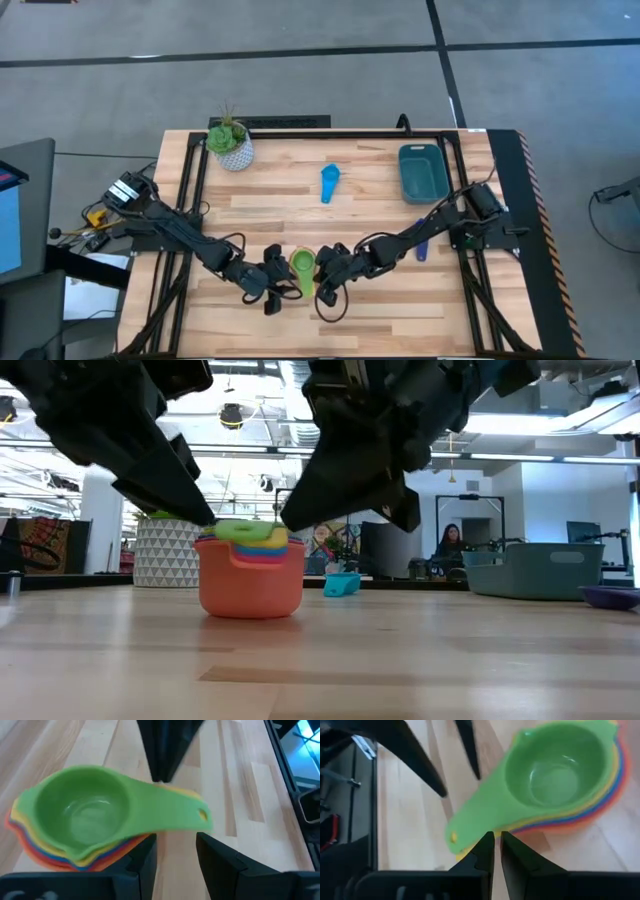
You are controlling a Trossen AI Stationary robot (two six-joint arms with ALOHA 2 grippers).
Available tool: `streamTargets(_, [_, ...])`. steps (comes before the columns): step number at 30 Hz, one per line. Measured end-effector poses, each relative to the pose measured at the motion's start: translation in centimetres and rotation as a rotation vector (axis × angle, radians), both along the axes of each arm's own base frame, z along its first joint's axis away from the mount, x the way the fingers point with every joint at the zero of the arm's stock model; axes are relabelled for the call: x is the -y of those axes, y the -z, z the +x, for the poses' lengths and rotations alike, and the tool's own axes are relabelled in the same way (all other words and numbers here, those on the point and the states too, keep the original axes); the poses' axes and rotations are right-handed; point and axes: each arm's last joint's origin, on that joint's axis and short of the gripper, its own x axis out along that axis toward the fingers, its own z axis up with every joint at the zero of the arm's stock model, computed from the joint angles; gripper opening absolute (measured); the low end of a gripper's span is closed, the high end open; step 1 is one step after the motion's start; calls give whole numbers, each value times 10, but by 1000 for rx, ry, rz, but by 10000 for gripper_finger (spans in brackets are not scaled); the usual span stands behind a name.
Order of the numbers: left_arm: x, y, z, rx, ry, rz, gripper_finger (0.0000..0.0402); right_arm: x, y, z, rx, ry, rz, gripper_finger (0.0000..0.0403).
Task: Nest measuring cups in basket
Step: Stack the green measuring cup into the yellow measuring cup, then stack the light blue measuring cup into the green measuring cup
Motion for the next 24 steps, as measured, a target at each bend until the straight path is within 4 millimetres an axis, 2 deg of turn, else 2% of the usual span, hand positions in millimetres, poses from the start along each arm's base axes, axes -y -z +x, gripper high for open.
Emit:
streamTargets(6, [2, -14, -9, 4, 38, -18, 125, 9, -8, -3, -29, 12, -17, 56])
streamTargets(13, [-7, -34, -25, 2, -9, 48, 125, 35, -28, -14, -93, 48, -95, 57])
streamTargets(19, [-27, -49, -41, 0, -136, 221, 125, 68, -37, -12, -105, 95, -134, 57])
streamTargets(24, [-55, -66, -36, 52, -213, 288, 125, 88, -46, -19, -154, 112, -173, 57])
